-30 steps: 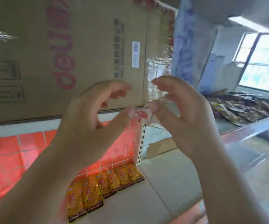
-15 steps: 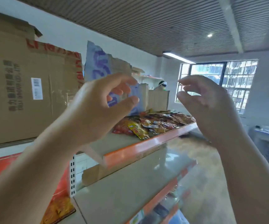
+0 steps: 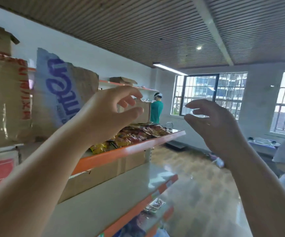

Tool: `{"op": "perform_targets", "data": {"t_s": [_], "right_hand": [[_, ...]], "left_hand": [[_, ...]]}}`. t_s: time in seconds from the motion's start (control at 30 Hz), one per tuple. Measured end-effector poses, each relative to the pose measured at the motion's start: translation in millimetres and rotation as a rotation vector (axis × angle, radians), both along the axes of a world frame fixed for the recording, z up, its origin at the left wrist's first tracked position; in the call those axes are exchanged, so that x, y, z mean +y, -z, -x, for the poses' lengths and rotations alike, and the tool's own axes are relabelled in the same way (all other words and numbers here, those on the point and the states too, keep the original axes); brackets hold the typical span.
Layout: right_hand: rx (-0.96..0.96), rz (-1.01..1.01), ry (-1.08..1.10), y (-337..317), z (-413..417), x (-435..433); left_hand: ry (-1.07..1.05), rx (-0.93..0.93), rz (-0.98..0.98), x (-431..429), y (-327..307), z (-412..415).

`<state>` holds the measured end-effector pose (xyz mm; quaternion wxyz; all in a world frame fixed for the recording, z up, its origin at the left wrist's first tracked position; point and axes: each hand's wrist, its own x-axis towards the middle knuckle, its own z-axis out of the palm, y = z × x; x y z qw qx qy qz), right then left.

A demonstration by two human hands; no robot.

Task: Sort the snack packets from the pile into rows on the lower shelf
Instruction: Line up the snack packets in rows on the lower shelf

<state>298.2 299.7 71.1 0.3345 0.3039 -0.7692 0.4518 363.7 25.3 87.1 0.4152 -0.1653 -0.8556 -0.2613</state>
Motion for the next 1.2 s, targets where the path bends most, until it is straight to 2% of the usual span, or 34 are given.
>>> {"op": "perform_targets", "data": {"t_s": [0.2,0.37,0.73,1.03,1.2], "right_hand": [[-0.022,0.006,0.003,5,48,16],[-0.016,-0.082,0.006,8,109,8],[0.076,-0.191,-0.056,-7,280,-50],[0.098,-0.245,-0.149,-4,397,-93],[0.043,-0.332,-0.224,-10,465,-102]], "left_hand": [[-0.013,-0.022,0.036,10,0,53],[-0.002,-0.051,0.062,4,-7,119],[-0.138,-0.202,0.133,-44,-23,288],[-0.299,-0.35,0.176,-70,-24,360],[-0.407,-0.429,0.213,-67,-15,396]]}}
